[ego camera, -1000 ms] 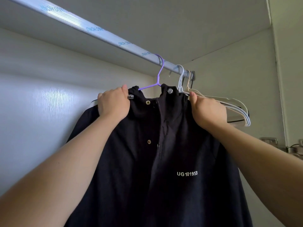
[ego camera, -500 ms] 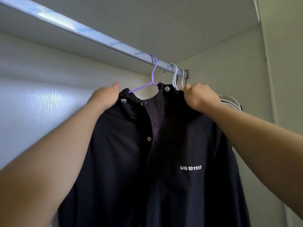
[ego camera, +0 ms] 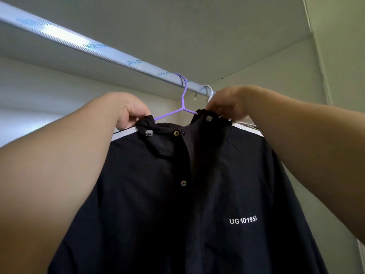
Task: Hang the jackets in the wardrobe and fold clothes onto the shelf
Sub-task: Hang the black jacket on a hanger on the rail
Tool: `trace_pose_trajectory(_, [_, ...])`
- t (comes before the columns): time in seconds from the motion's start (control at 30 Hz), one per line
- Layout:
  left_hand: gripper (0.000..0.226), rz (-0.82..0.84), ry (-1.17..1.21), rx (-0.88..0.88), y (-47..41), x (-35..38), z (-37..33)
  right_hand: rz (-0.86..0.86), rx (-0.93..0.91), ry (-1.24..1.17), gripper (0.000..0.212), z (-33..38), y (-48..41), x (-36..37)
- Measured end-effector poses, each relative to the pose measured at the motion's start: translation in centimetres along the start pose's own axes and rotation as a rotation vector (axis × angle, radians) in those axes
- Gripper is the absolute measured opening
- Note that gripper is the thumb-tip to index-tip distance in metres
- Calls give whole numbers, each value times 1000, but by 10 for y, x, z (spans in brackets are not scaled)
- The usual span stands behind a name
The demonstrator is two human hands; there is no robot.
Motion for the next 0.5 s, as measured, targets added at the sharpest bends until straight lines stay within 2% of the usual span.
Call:
trace_pose_trajectory(0.17, [14,-215,12,33,-9,-9,-3,-180,-35,-24,22,-10,-4,-2])
trace_pose_trajectory(0.33, [27,-351,71,89,-16,-15,3,-250,-45,-42,39,-10,-3,1])
trace_pose_trajectory(0.37, [29,-385,80,109,-16,-16,4,-252,-45,-56,36,-9,-4,0])
trace_pose_trajectory(0.43, [30,-458,129,156,-18,-20,1,-265,-52,-88,8,-6,-6,-2])
trace_pose_trajectory(0.5, [23,-560,226,245,-20,-29,-2,-264,-62,-9,16,-8,-11,-3])
Point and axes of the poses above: each hand's wrist, its own y-axis away from the middle knuckle, its own x-axis out of the palm, z = x × y, the point moved 4 cm from there along -y, towards the middle knuckle, and after that the axes turned 14 degrees about -x, right-handed, at the moved point
